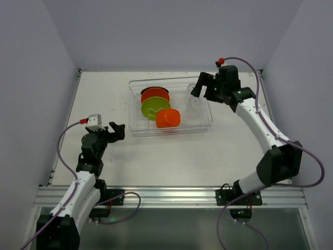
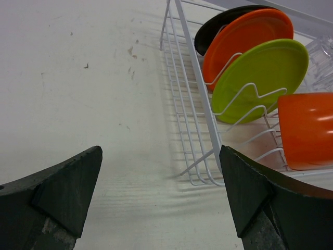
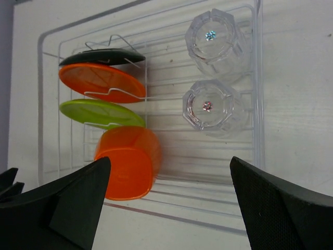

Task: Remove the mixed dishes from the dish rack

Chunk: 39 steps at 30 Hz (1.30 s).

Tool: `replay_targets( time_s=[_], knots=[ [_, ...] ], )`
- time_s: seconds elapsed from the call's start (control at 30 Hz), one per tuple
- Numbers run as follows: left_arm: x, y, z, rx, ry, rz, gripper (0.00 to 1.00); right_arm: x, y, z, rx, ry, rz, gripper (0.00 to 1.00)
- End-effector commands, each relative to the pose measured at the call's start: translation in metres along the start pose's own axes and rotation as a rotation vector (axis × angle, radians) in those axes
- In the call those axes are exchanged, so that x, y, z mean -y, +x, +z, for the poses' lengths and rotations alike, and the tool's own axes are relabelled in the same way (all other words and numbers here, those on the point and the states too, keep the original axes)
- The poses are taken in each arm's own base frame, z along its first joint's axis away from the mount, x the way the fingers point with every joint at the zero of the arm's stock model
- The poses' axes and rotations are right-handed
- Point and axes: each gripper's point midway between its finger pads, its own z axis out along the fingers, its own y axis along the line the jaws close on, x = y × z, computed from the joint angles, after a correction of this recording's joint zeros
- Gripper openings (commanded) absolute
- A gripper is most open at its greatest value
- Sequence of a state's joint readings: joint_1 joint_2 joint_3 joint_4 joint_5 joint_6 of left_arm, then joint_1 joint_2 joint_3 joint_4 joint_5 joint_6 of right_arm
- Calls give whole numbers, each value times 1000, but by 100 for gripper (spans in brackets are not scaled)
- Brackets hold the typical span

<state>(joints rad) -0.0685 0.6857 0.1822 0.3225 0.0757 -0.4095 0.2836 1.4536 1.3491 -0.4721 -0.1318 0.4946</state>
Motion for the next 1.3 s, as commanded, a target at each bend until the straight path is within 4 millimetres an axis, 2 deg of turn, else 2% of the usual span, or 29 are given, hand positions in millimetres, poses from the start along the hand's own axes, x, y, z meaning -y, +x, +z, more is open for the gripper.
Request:
replay_targets(
  time_s=[0.0, 0.17, 0.2, 0.27, 0.3, 0.33, 0.57, 0.97, 1.27],
  knots=[
    [9, -20, 3, 40, 19, -1, 100, -4, 3, 12, -82, 70, -59, 99],
    [8, -18, 4, 33, 16, -1, 100, -4, 10, 34, -140, 132, -108, 99],
    [8, -18, 4, 33, 16, -1, 100, -9, 4, 35, -132, 132, -122, 99],
    [8, -18, 4, 33, 17, -3, 100, -7, 13, 46, -180, 145, -159, 99],
    [8, -18, 4, 33, 17, -3, 100, -11, 7, 48, -173, 140, -166, 99],
    [9, -19, 4, 33, 19, -2, 100, -3, 9, 56, -186, 178, -171, 99],
    [9, -17, 5, 27, 20, -3, 100, 5, 13, 72, -237, 276, -201, 99],
    [9, -16, 6, 22, 23, -5, 100, 22, 28, 89, -306, 364, -295, 99],
    [9, -15, 6, 20, 24, -5, 100, 30, 37, 96, -326, 401, -279, 99]
  ],
)
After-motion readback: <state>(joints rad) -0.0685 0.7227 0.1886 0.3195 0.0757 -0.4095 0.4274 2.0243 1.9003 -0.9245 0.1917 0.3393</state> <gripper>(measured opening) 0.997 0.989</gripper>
